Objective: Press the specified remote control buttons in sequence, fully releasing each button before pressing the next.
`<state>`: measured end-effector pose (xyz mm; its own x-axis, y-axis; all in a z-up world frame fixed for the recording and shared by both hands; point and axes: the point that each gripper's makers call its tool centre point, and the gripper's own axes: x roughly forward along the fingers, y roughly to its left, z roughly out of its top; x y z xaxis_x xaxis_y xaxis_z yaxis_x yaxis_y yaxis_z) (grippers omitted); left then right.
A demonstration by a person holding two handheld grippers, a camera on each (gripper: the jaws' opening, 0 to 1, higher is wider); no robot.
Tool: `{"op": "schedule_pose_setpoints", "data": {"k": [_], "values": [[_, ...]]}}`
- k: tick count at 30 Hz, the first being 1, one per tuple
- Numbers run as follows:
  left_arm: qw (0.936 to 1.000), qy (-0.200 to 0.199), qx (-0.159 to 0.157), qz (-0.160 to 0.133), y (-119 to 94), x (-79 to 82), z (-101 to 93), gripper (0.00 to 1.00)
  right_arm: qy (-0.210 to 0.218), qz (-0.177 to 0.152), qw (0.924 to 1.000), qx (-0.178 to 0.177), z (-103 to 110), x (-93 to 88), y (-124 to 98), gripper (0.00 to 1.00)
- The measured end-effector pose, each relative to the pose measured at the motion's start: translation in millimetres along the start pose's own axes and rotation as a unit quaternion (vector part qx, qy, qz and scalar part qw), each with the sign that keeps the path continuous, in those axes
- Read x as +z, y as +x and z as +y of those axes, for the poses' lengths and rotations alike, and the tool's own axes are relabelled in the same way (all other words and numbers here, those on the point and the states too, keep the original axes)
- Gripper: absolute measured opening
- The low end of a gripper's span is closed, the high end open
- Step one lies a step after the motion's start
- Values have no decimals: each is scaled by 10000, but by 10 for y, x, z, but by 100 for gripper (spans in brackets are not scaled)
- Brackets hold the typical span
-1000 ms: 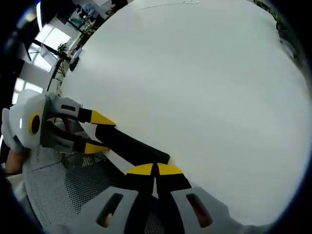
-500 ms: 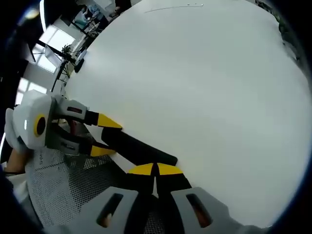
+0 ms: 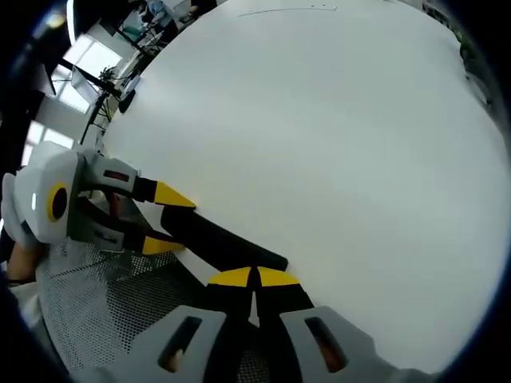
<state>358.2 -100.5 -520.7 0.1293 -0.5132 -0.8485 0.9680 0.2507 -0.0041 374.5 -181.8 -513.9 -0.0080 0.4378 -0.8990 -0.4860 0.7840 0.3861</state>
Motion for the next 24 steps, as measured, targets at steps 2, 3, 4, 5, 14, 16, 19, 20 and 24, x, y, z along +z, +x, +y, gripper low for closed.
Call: {"op": "schedule_pose_setpoints", "data": {"k": [2,3,4,5,14,16,19,20,24], "values": [[10000,-12,3,-4,-3,0,-4,25,26,-7,10000,-11,2,-2,0,0],[10000,-21,5,-9,-4,-1,-4,25,39,-7,10000,-16,1,0,1,0],[10000,-28,6,-11,-5,-2,-3,25,37,-8,10000,-16,2,-1,1,0],[10000,-35,7,-15,-7,-1,-5,25,51,-12,10000,-18,2,0,1,0],[10000,-42,1,-9,-19,3,-8,25,-608,-71,9976,-328,28,26,16,0],[10000,-38,-3,-4,-21,2,-11,25,-658,22,9971,-389,54,18,16,0],[10000,-41,3,-15,-27,4,-15,25,-451,-5,9985,-321,35,22,10,0],[10000,-40,3,-15,-27,4,-16,25,-439,-25,9986,-291,30,19,5,0],[10000,-37,7,-15,-31,4,-17,25,-255,-47,9995,-197,27,27,8,0]]}}
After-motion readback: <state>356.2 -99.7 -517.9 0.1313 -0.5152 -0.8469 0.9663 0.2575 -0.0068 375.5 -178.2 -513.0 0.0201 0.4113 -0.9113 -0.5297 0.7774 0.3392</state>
